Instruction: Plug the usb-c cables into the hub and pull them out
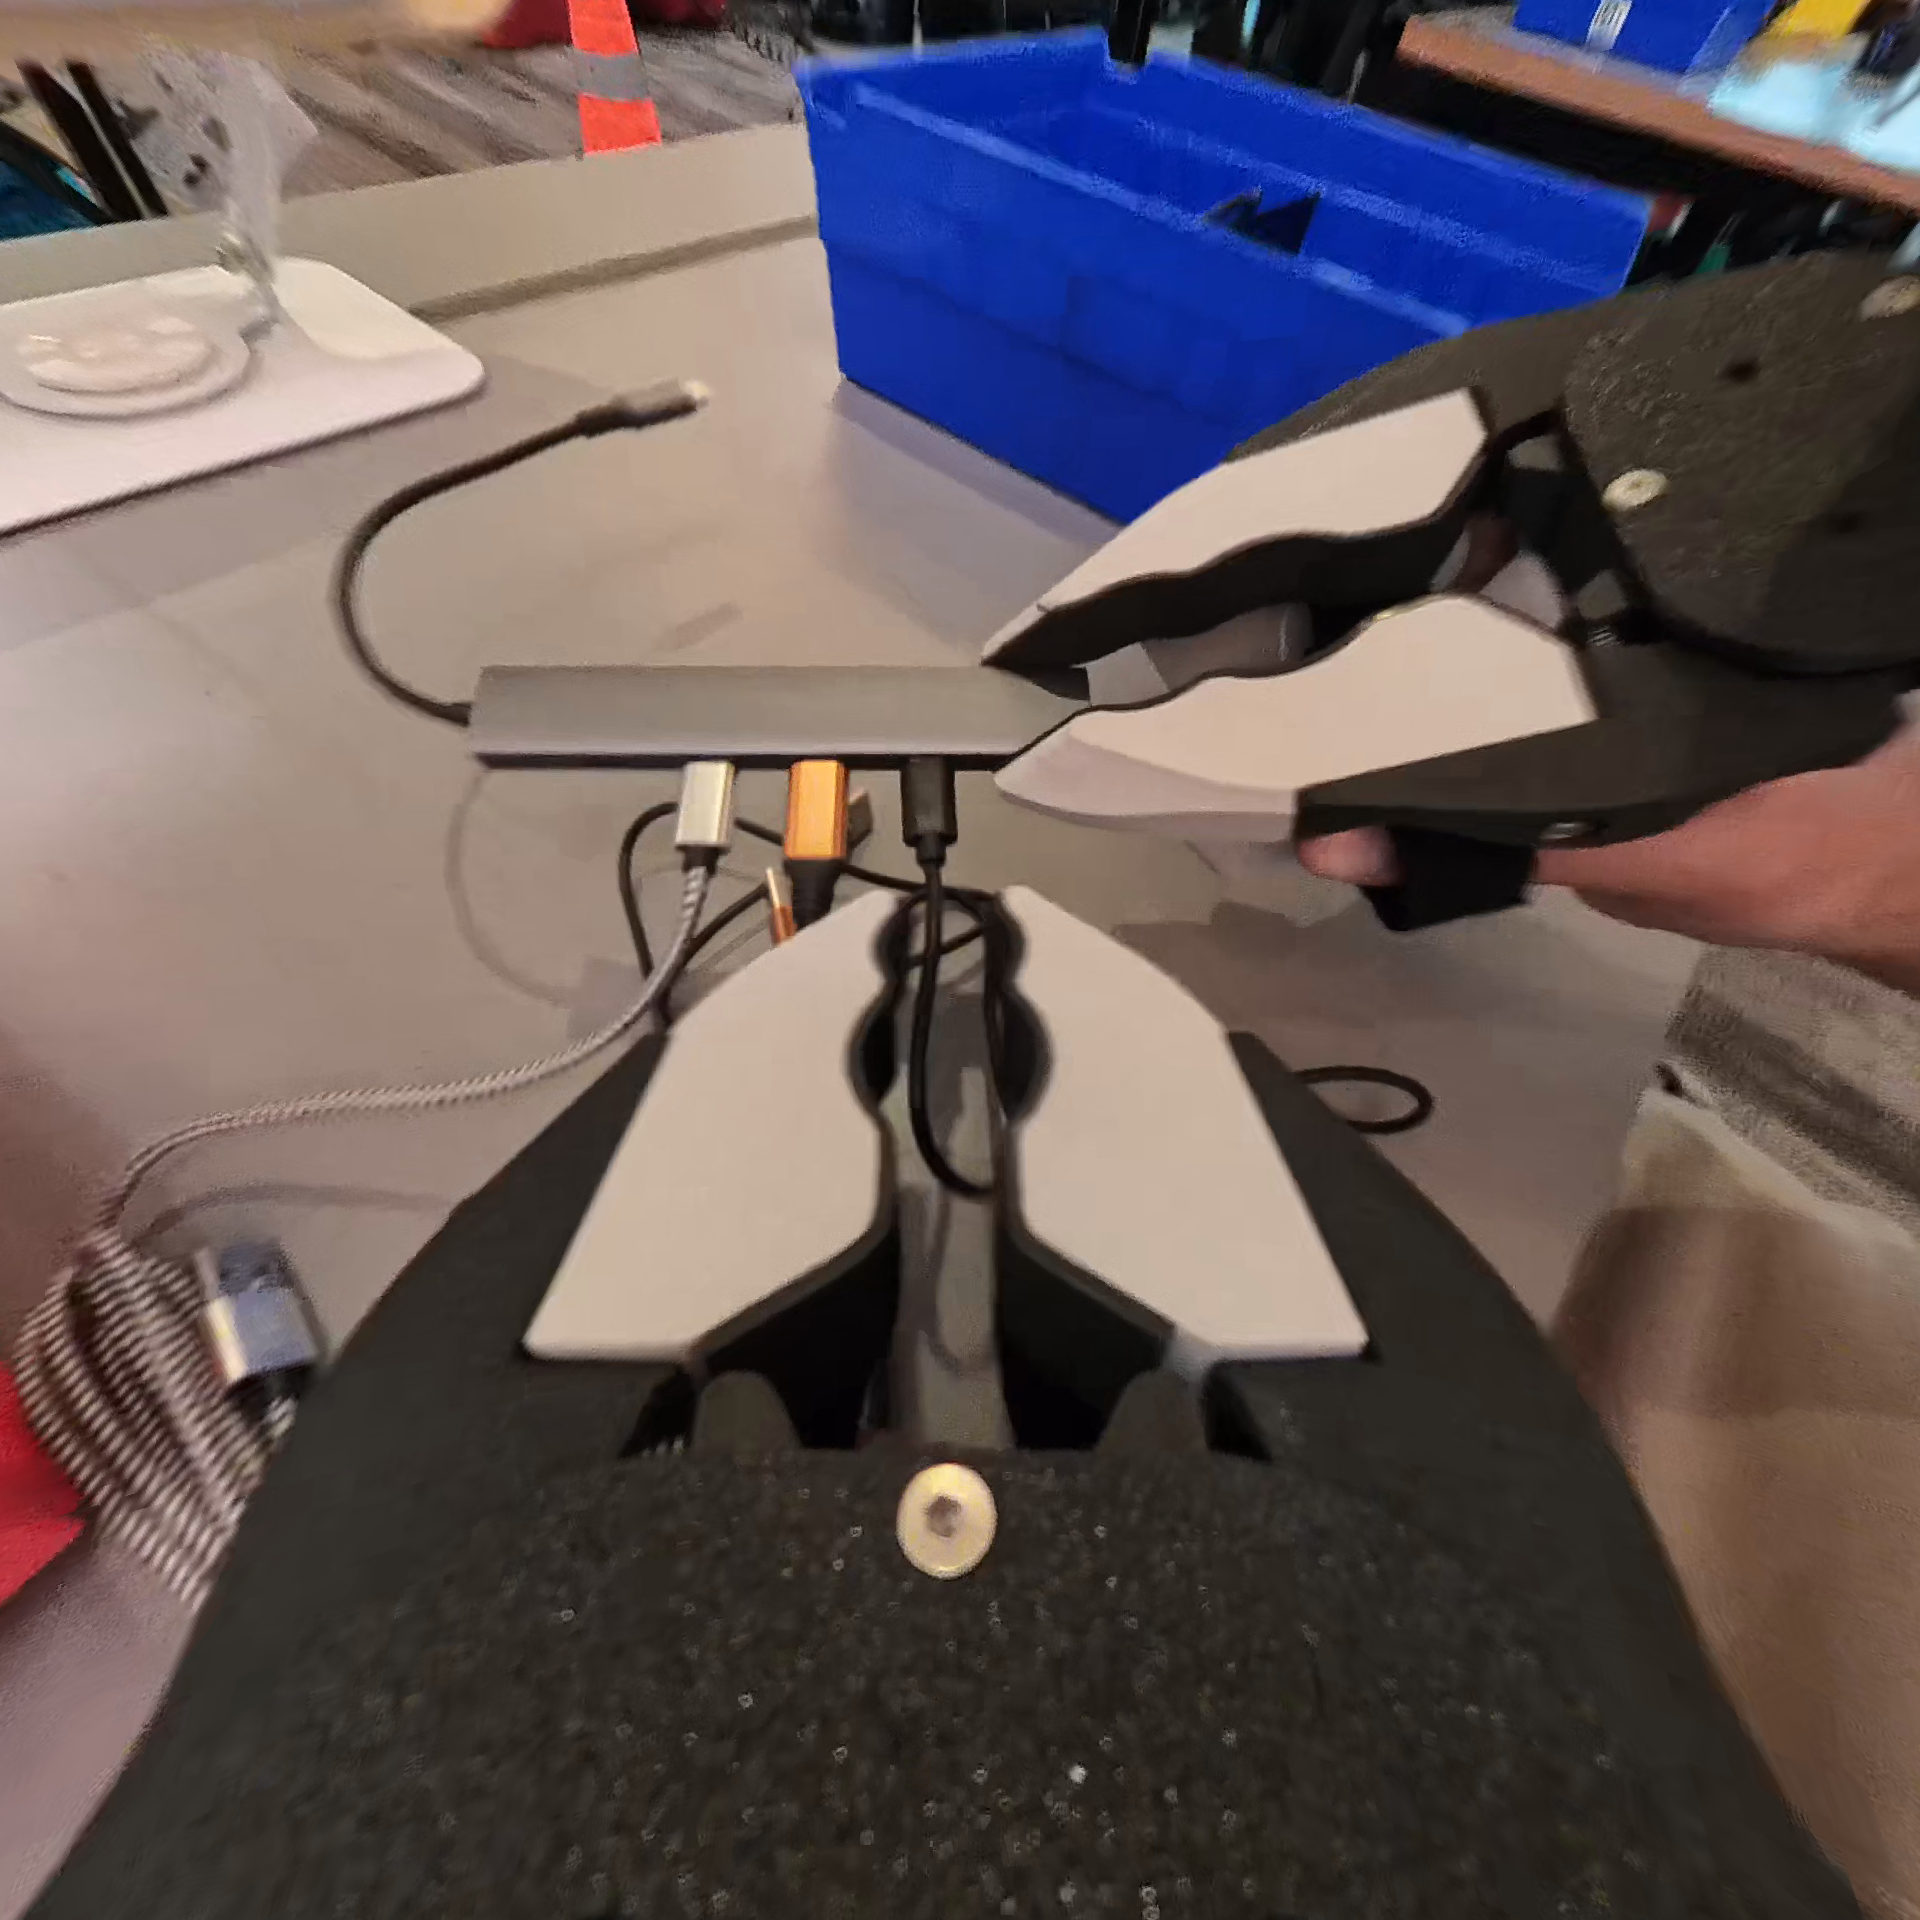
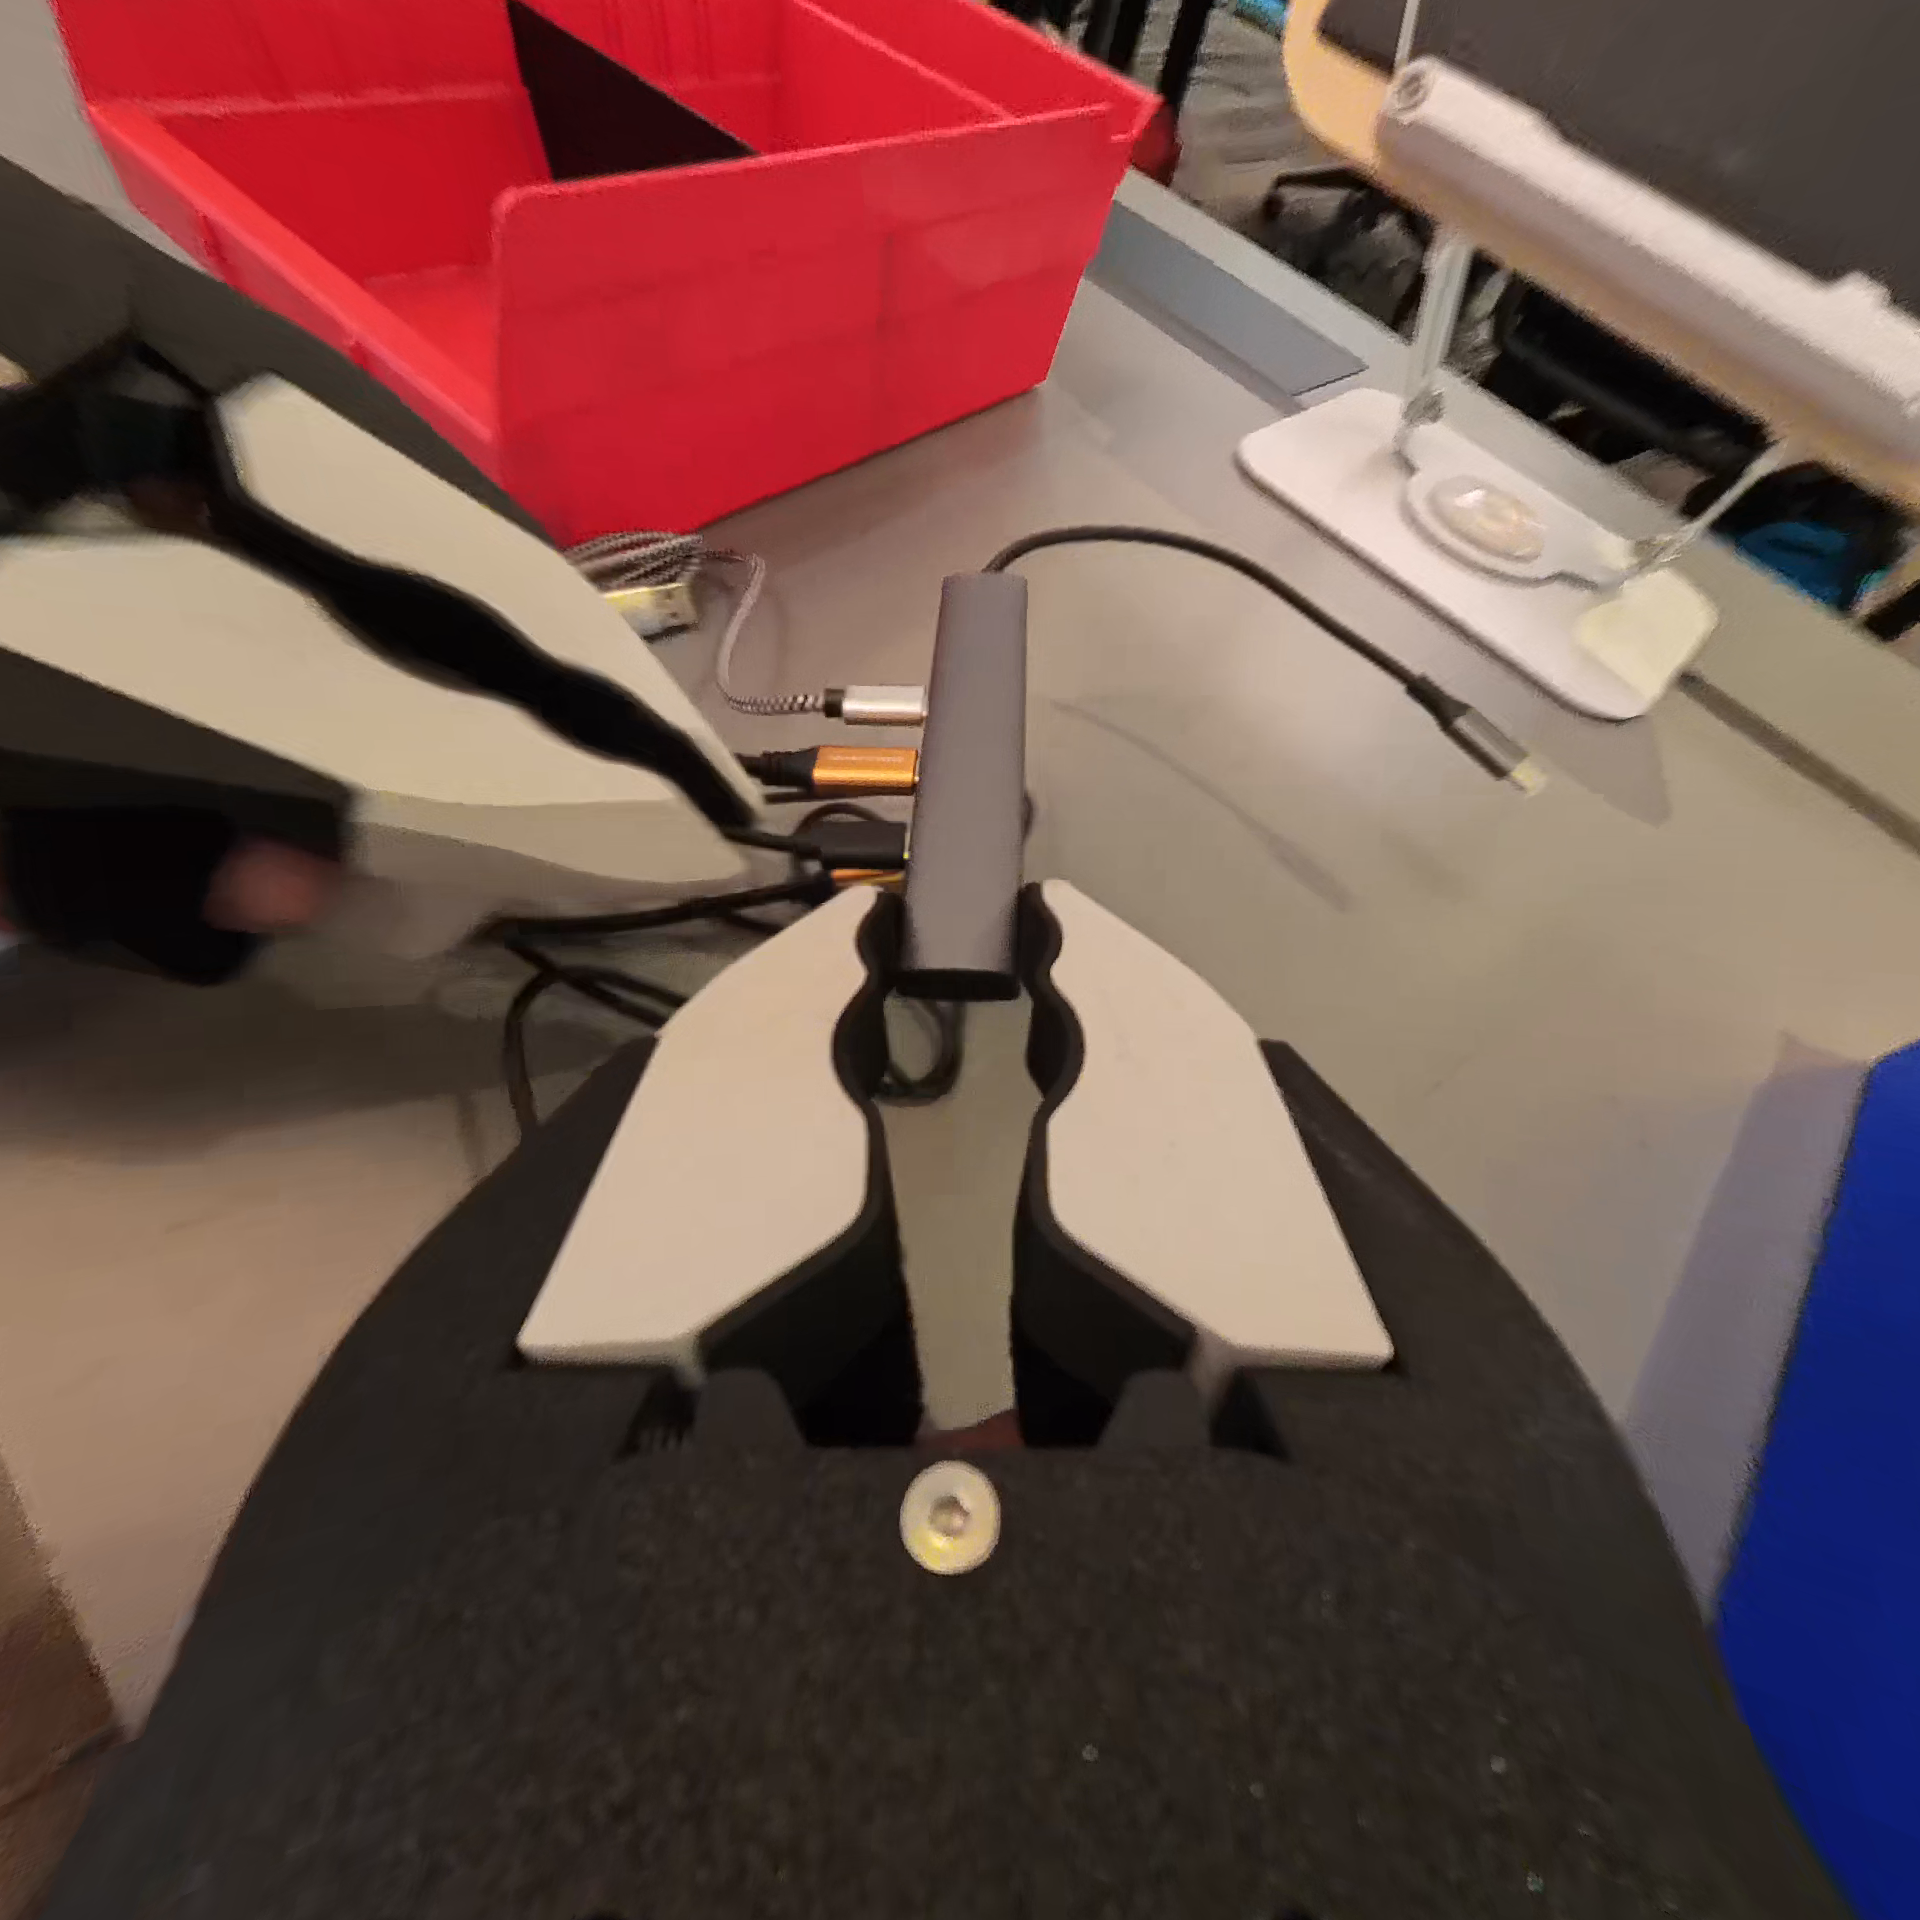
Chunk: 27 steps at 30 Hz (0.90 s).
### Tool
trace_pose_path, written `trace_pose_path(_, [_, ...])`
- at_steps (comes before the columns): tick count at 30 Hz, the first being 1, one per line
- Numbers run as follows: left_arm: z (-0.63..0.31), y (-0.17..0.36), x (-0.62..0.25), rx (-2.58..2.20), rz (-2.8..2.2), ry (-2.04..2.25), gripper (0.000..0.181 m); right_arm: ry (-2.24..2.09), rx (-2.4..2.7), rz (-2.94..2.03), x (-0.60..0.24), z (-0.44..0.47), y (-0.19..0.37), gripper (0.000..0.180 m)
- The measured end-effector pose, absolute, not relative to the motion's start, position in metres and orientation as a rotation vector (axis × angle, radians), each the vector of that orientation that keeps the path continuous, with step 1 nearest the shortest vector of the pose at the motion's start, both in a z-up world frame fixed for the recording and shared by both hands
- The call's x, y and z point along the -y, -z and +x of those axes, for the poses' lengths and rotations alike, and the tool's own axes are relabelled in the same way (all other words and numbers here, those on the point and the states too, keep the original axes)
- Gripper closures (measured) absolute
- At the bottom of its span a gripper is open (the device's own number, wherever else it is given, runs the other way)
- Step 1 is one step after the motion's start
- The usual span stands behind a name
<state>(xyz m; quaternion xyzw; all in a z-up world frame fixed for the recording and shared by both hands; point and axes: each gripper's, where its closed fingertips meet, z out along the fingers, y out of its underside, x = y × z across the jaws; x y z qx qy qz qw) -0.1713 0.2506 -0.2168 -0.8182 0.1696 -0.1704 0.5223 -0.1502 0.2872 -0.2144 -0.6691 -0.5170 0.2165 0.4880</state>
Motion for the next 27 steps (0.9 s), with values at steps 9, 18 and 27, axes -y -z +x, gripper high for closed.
trace_pose_path(9, [-0.231, 0.196, -0.191, -0.214, -1.885, 0.420, 0.152, -0.200, 1.168, -1.417, -0.358, -0.110, 0.082, 0.158])
trace_pose_path(18, [-0.244, 0.207, -0.191, -0.236, -1.941, 0.417, 0.153, -0.009, 1.086, -1.279, -0.410, -0.050, -0.121, 0.180])
trace_pose_path(27, [-0.223, 0.223, -0.186, -0.360, -2.013, 0.409, 0.154, -0.065, 1.122, -1.659, -0.437, -0.010, 0.024, 0.172])
